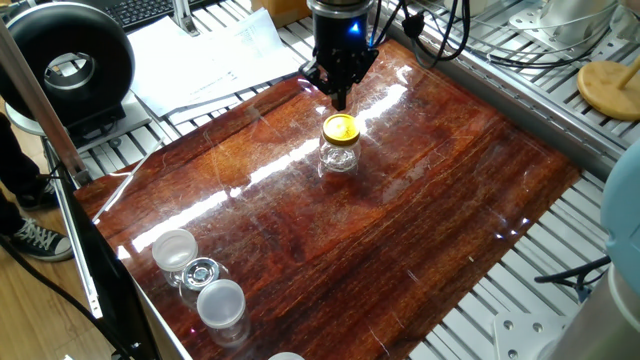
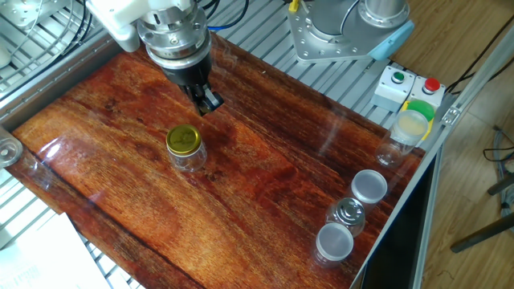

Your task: Unscrew the lid from the jar

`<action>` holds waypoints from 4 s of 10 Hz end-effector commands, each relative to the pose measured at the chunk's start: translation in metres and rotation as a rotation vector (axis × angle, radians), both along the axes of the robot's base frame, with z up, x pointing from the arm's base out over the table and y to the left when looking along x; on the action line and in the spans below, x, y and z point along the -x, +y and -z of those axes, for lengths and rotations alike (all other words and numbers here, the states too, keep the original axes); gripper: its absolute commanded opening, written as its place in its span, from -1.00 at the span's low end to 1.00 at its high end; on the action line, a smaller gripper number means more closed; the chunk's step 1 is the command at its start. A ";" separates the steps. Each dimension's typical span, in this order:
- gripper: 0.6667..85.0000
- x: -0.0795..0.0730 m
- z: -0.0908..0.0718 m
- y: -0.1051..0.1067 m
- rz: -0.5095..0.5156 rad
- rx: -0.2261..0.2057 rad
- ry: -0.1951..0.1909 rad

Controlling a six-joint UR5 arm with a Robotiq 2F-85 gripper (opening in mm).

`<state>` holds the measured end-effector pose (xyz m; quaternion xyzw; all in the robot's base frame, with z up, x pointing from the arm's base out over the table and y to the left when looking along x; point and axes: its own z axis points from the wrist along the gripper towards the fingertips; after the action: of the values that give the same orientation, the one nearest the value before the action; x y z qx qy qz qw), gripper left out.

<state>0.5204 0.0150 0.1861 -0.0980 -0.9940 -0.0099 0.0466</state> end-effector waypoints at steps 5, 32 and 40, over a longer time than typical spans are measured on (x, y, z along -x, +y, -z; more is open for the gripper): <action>-0.57 -0.009 -0.001 0.009 -0.105 -0.047 -0.041; 0.19 -0.025 0.050 -0.036 -0.410 -0.036 -0.092; 0.48 -0.029 0.074 -0.029 -0.488 -0.109 -0.106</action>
<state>0.5520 -0.0200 0.1145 0.1342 -0.9903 -0.0349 0.0032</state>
